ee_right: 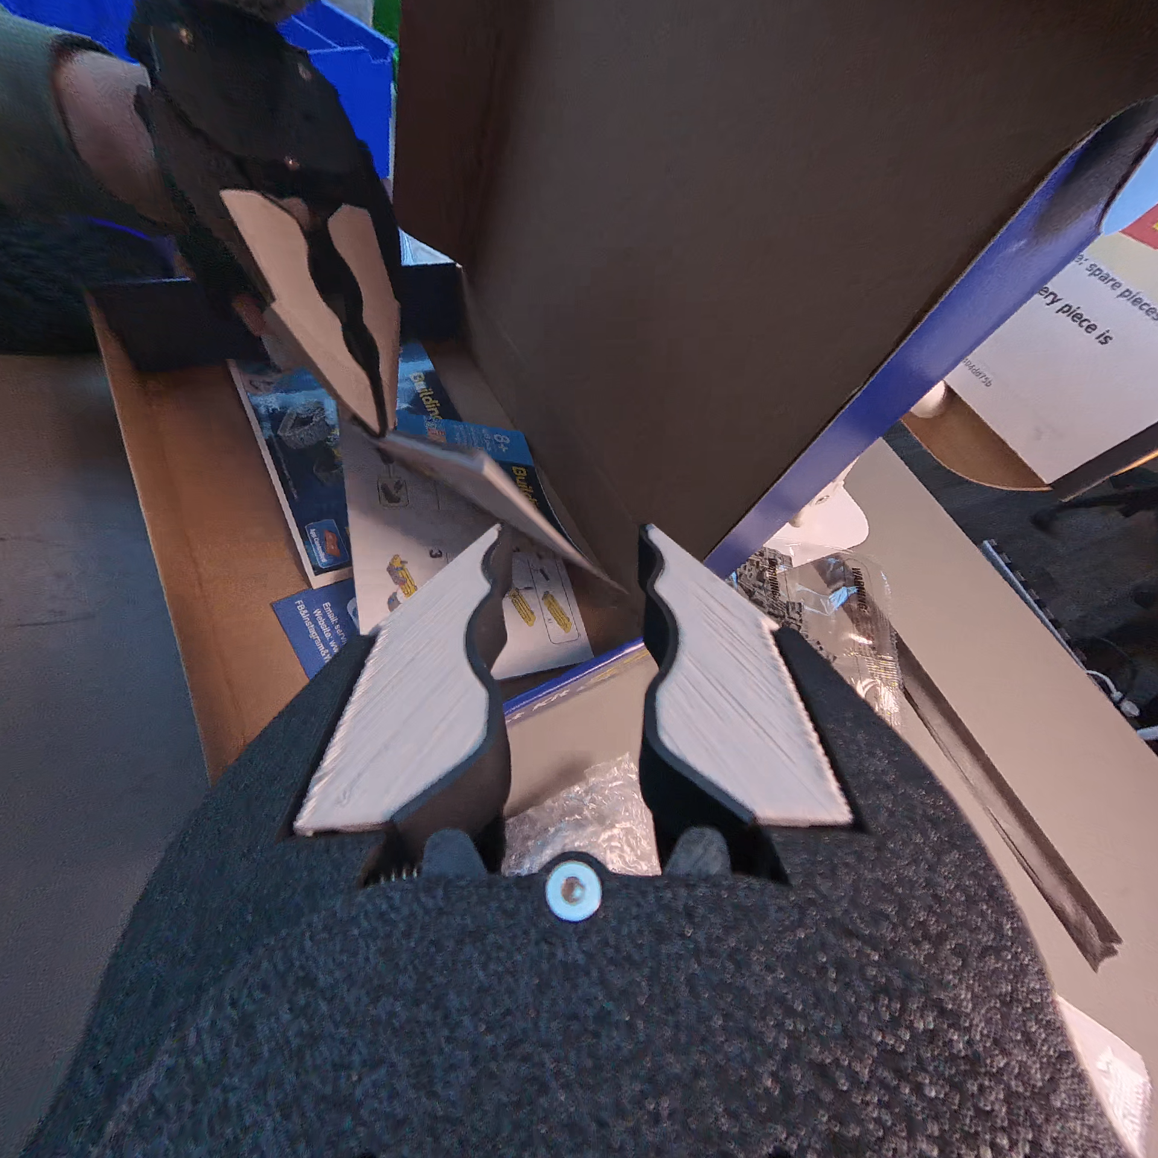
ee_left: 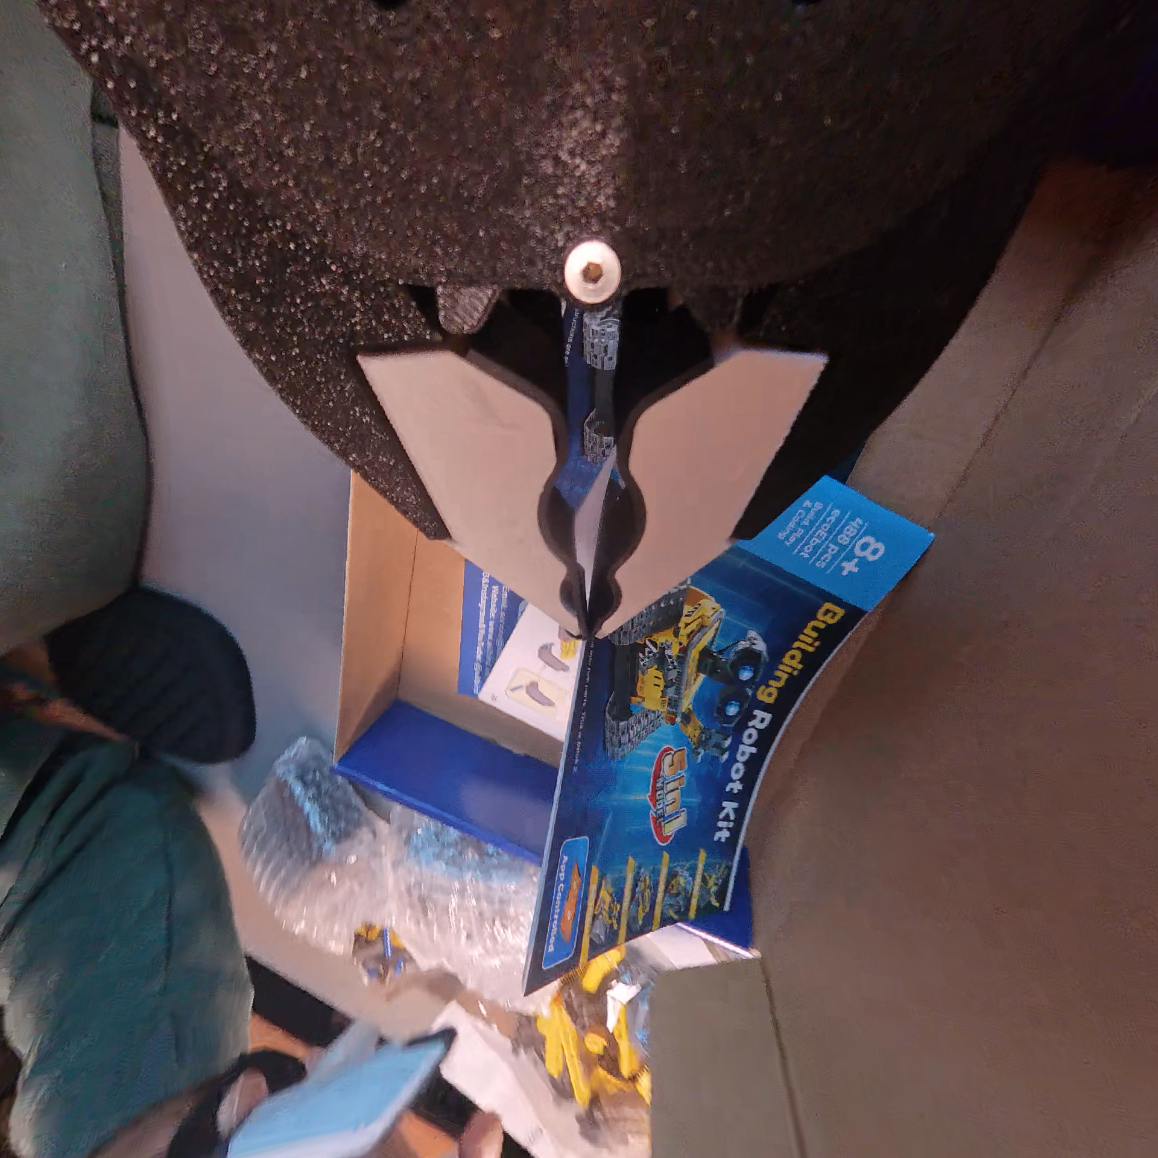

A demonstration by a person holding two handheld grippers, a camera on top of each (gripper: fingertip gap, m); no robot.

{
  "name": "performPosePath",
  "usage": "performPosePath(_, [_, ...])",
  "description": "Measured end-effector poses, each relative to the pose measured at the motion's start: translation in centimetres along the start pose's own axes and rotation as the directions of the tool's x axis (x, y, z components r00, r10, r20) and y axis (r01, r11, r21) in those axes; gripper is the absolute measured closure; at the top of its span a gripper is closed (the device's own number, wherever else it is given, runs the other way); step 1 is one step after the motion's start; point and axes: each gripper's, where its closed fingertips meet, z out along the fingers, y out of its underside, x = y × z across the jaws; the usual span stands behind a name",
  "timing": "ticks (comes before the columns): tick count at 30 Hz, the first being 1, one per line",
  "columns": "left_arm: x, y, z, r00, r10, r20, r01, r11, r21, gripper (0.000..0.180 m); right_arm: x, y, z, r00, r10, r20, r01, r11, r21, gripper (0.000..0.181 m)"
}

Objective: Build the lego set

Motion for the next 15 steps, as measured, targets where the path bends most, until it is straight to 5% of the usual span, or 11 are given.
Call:
performPosePath(8, [-1.4,-1.2,-2.9,0.979,-0.206,0.0,0.202,0.958,0.204,0.18,-2.3,2.1,2.6,0.996,-0.069,0.062,0.075,0.993,-0.089,0.143])
performPosePath(15, [-1.2,-1.2,-2.7,0.973,-0.232,-0.019,0.23,0.947,0.226,0.179,-3.5,-0.3,5.9,0.994,-0.11,-0.024,0.112,0.992,0.059,0.125])
